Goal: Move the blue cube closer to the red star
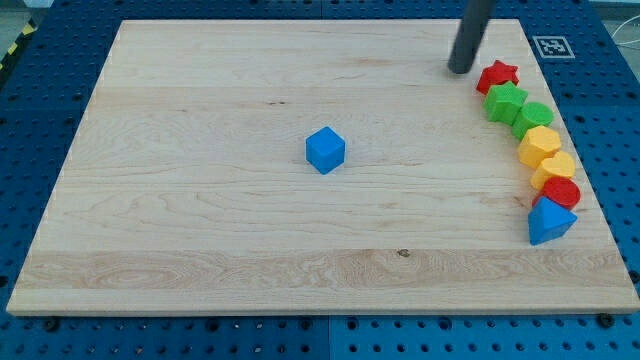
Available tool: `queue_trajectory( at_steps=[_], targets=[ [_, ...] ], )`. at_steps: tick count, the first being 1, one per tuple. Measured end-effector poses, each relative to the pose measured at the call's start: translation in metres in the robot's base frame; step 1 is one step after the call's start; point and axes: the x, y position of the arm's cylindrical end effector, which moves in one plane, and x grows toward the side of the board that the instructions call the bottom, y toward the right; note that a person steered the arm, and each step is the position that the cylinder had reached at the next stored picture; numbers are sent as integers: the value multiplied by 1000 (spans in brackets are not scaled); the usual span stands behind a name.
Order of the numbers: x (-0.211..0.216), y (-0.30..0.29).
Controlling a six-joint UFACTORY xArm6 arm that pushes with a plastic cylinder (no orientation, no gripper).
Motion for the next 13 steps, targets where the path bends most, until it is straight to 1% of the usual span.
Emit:
queue_trajectory(
  at_steps=[1, 2, 3, 4, 5, 6, 7, 8, 9, 10, 11, 12, 13],
  targets=[
    [13, -55],
    [55, -110],
    [69, -174],
    [77, -222],
    [112, -235],
    [150, -235],
    [179, -230],
    [185, -209],
    [160, -193],
    [128, -164],
    [126, -154],
    [155, -154],
    [169, -138]
  ],
)
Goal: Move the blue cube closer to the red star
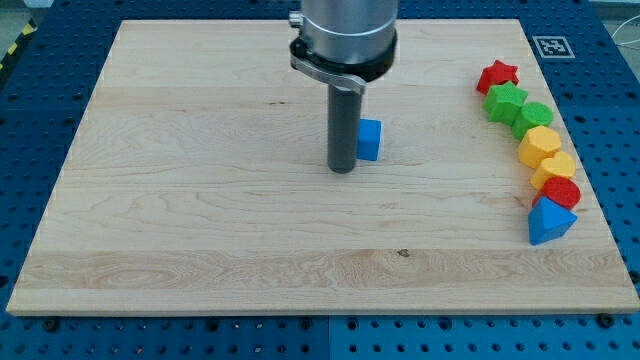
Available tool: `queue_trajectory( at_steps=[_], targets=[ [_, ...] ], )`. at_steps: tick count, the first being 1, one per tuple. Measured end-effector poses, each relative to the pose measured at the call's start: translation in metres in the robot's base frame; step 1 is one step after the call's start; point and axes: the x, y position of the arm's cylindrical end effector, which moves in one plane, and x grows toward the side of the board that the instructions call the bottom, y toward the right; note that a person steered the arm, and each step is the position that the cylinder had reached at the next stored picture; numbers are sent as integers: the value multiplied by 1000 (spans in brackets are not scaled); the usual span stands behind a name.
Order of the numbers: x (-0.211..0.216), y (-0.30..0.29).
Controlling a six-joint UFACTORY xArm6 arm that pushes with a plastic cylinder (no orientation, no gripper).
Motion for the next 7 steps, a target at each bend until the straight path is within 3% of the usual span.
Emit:
queue_trajectory(
  at_steps=[1, 4, 6, 7],
  targets=[
    [-13, 19],
    [-150, 20],
    [-158, 14],
    [-138, 14]
  ],
)
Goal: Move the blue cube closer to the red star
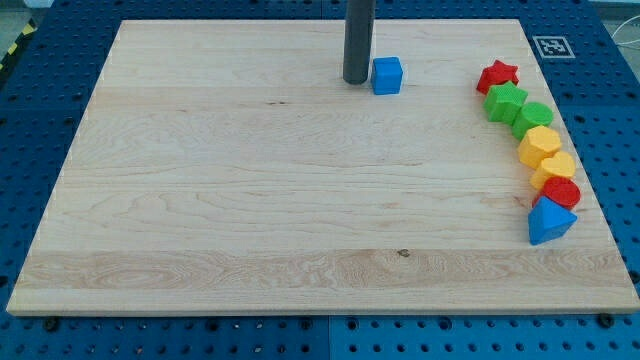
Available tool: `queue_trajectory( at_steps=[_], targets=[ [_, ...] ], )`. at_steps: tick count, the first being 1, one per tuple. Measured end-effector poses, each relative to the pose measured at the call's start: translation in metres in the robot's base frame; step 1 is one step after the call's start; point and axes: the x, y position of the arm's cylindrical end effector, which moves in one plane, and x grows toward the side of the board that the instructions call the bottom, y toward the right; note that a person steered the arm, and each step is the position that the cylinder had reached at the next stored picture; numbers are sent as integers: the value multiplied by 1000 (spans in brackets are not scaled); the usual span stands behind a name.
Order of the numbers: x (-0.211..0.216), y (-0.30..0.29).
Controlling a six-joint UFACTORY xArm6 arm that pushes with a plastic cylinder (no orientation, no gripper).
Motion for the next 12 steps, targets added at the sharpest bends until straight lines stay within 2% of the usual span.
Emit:
queue_trajectory(
  at_steps=[1, 3, 4, 6, 8, 9, 10, 12],
  targets=[
    [24, 14],
    [13, 80],
    [-8, 80],
    [-15, 80],
    [-1, 80],
    [26, 80],
    [27, 66],
    [-19, 38]
  ],
)
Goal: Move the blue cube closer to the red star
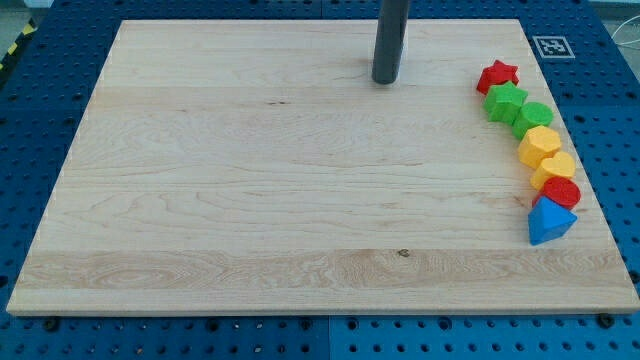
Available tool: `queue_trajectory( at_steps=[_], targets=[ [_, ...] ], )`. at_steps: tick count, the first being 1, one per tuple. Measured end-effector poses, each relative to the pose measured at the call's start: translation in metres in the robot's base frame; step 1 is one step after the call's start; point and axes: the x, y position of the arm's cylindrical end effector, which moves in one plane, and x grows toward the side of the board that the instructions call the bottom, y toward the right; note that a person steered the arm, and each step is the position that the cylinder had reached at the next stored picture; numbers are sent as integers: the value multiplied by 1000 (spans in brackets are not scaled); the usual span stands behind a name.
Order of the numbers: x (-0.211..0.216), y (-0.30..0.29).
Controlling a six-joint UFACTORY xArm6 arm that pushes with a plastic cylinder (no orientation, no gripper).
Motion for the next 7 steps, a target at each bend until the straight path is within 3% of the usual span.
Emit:
queue_trajectory(
  at_steps=[2, 4, 5, 7],
  targets=[
    [-13, -1],
    [-50, -54],
    [-60, -38],
    [-41, 24]
  ],
)
